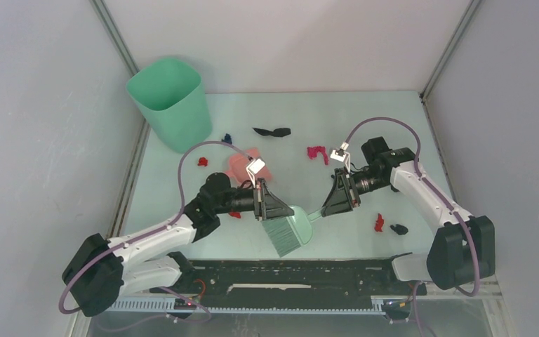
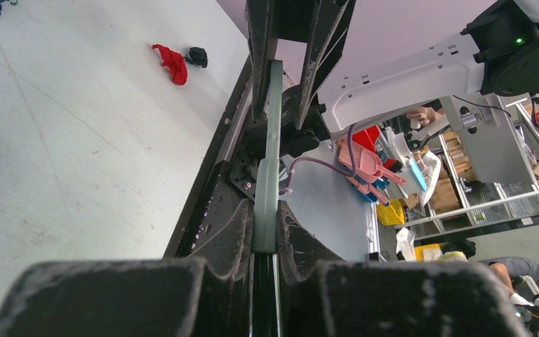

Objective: Sweep away the paper scraps from the table

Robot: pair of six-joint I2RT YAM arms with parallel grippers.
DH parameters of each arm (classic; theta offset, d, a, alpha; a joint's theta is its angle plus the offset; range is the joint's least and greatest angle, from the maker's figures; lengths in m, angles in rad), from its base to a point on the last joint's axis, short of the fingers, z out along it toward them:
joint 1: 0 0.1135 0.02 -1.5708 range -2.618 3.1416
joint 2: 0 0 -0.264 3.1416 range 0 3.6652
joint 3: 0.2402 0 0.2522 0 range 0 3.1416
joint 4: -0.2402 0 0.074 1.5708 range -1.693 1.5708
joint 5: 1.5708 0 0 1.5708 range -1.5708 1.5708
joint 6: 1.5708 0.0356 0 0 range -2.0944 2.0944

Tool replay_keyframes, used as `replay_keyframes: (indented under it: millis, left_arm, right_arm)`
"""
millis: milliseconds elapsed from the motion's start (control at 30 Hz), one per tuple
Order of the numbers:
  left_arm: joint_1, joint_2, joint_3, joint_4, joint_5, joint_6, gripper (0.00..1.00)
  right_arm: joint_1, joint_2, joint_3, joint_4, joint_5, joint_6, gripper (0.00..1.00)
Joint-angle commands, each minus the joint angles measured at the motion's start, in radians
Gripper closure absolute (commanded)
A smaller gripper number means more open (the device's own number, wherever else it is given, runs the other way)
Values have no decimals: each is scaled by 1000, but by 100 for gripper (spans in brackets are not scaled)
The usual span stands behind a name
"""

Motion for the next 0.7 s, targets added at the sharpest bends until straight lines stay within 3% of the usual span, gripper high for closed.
replay_keyframes:
  millis: [0,100,233,267,300,333,400,467,533,667]
  left_arm:
    - [10,11,-15,72,-11,-20,100]
    - [11,19,-17,78,-13,-22,100]
    - [10,26,-13,78,-18,-17,100]
    - [10,25,-5,59,-28,-2,90]
    - [10,20,17,0,-42,33,75]
    - [10,9,48,-101,-77,91,60]
    - [9,-24,140,-358,-192,232,41]
    - [7,-52,230,-593,-348,357,31]
    - [7,-59,321,-804,-540,449,26]
    - [8,-34,433,-1063,-904,557,22]
  right_arm:
    - [-5,-35,16,-16,-37,-18,63]
    - [-8,-36,16,-10,-39,-12,70]
    - [-10,-37,17,-2,-34,-11,100]
    - [-10,-39,16,5,-25,-5,100]
    - [-10,-39,17,16,-12,7,100]
    - [-12,-39,16,29,-5,19,100]
    - [-20,-38,14,74,48,75,100]
    - [-42,-30,15,115,93,120,100]
    - [-72,-27,15,140,116,153,100]
    - [-108,-44,-2,202,211,218,100]
